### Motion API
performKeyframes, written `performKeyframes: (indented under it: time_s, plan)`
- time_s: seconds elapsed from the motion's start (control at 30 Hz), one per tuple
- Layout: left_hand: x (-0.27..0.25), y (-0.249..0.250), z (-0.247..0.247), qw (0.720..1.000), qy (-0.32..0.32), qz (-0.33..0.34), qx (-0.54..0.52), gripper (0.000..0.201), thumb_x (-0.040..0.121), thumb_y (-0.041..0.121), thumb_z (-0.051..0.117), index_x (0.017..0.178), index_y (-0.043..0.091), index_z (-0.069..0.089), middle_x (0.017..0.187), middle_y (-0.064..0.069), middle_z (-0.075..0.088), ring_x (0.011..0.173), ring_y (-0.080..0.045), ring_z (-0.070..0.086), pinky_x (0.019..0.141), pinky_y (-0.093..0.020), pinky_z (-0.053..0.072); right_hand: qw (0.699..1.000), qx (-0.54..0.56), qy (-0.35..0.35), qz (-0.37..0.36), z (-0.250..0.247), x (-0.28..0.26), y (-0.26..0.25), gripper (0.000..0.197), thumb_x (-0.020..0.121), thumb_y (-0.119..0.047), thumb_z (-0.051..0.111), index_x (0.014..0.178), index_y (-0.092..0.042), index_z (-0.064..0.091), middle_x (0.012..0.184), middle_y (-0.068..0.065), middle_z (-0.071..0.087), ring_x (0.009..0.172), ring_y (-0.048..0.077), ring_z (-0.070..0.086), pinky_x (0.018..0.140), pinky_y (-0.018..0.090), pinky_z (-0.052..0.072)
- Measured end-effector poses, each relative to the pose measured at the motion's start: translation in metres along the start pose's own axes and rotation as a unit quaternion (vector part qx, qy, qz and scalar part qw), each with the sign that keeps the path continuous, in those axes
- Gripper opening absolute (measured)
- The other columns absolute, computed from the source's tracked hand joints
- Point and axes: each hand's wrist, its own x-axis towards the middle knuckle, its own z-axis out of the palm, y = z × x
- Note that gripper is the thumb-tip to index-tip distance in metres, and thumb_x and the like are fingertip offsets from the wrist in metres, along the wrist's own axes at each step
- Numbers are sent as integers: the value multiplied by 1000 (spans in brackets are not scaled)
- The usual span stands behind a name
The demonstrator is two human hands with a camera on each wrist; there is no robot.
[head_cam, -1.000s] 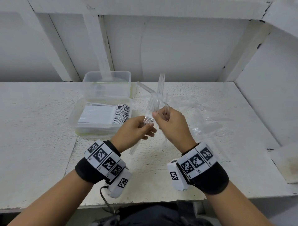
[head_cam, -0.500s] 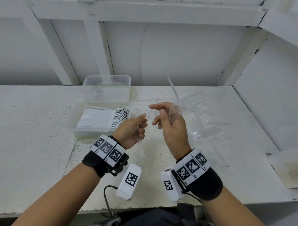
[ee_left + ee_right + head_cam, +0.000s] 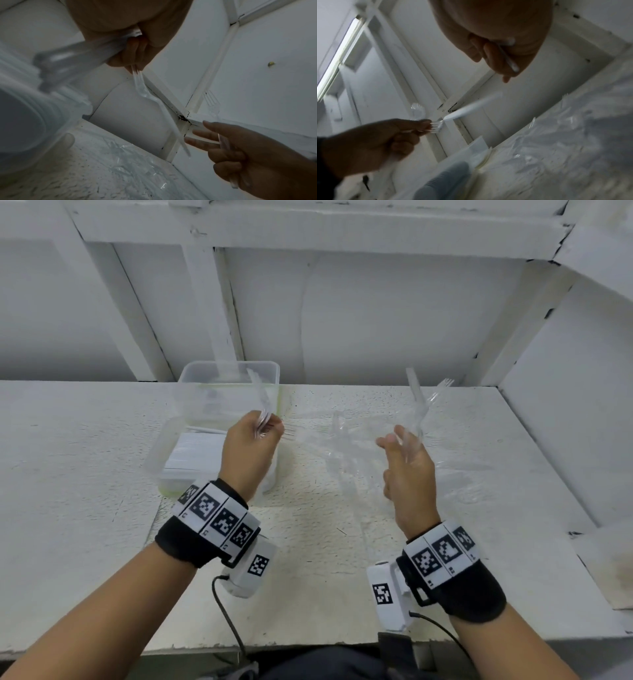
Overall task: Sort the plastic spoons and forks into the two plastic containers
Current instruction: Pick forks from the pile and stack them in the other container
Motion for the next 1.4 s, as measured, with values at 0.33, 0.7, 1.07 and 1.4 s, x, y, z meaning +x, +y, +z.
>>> performKeyframes:
  time_s: [0.33, 0.7, 1.07, 1.4]
  plan:
    - [-1, -3, 1, 995, -96, 6, 4, 8, 89, 8, 60, 82, 13, 61, 57, 11, 50, 39, 0, 38, 41, -14, 31, 883, -391, -237, -109, 8, 8, -15, 27, 94, -30, 53, 116, -19, 64, 108, -7, 67, 101, 9, 60, 88, 25, 45]
    - [-3, 4, 6, 987, -82, -61, -120, 17, 92, 26, 56, 94, 10, 52, 68, 3, 45, 48, -7, 36, 44, -18, 32, 945, -122, -303, -1, 14, 2, -16, 6, 91, -23, 58, 88, -19, 62, 68, -7, 68, 79, -4, 63, 69, 11, 38]
    - [-16, 0, 25, 923, -123, -163, -325, 17, 99, 17, 43, 96, 4, 54, 90, -8, 68, 85, -18, 66, 83, -34, 56, 984, -70, -145, -74, 38, -10, -7, 10, 89, -23, 61, 83, -30, 60, 73, -11, 66, 84, 4, 63, 78, 17, 46]
    - [-17, -3, 24, 911, -204, -167, -317, 29, 98, 17, 43, 111, -5, 57, 96, -11, 66, 86, -17, 65, 80, -26, 54, 979, -70, -177, -69, 47, -11, 0, 24, 92, -17, 57, 113, -15, 67, 102, -17, 64, 98, -10, 57, 84, 2, 41]
